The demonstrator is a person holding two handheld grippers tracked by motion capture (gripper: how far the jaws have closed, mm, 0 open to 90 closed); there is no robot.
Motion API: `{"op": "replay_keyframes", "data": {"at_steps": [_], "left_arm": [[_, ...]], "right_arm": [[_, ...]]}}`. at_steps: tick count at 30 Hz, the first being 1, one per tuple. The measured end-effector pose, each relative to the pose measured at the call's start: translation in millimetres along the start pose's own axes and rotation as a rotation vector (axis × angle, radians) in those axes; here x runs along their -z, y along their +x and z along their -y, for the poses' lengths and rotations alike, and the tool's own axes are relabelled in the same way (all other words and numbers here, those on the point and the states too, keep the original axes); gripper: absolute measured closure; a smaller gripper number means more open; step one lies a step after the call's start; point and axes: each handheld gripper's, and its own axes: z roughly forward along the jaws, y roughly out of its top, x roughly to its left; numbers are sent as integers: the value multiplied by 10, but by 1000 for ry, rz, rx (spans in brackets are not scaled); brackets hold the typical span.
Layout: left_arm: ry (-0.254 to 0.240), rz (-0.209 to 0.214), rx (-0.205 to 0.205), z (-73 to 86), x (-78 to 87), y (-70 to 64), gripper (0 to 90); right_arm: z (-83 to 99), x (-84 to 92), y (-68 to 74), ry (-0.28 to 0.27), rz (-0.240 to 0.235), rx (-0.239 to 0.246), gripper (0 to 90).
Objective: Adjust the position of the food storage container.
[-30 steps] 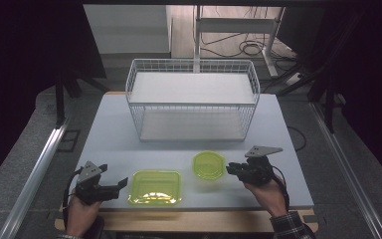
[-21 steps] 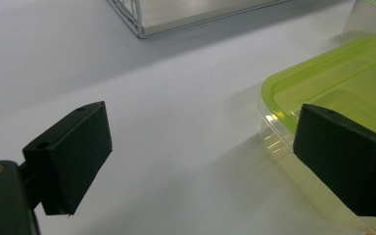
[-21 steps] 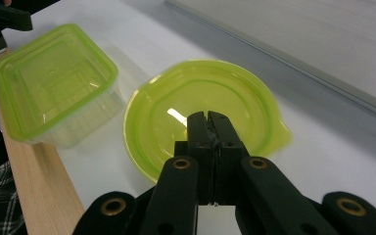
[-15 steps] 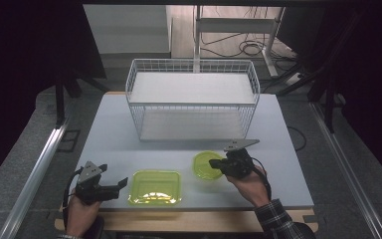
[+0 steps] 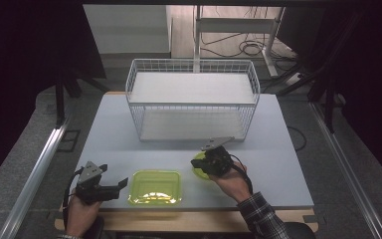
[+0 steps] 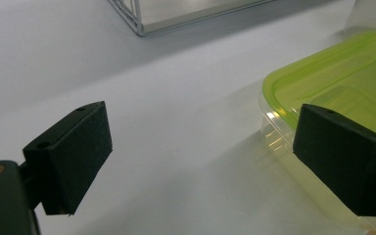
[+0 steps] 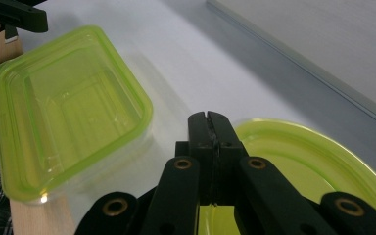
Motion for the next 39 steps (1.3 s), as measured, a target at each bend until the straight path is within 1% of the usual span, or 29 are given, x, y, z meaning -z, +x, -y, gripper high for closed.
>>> {"op": "replay_keyframes", "data": {"at_steps": [5, 8, 13, 15, 20, 25, 29, 30, 31, 37, 38, 39], "left_arm": [[3, 0, -4, 0, -4, -3, 71], [3, 1, -5, -1, -4, -5, 71], [2, 1, -5, -2, -2, -5, 71], [2, 1, -5, -2, -3, -6, 71], [4, 1, -7, -3, -6, -11, 70], [8, 0, -11, -4, -10, -16, 70], [10, 0, -12, -4, -14, -20, 70], [10, 0, -12, -4, -14, -20, 70], [11, 0, -11, -4, -15, -21, 70], [17, 1, -11, -3, -22, -24, 70], [18, 1, -12, -3, -23, -26, 70], [18, 3, -11, -4, -24, -28, 70]], "right_arm": [[-64, -123, 60, 10, -12, 18, 890], [-94, -183, 89, 22, -11, 31, 891], [-70, -243, 81, 54, 1, 37, 890], [-63, -239, 75, 51, -3, 33, 890], [-12, -161, 46, 56, 12, 23, 891], [90, -42, -20, 45, 27, -6, 890], [171, 46, -98, 39, 47, -28, 890], [171, 46, -98, 39, 47, -28, 890], [211, 91, -145, 39, 59, -41, 890], [301, 220, -252, 35, 98, -66, 890], [301, 220, -252, 35, 98, -66, 890], [337, 269, -293, 32, 108, -77, 890]]}}
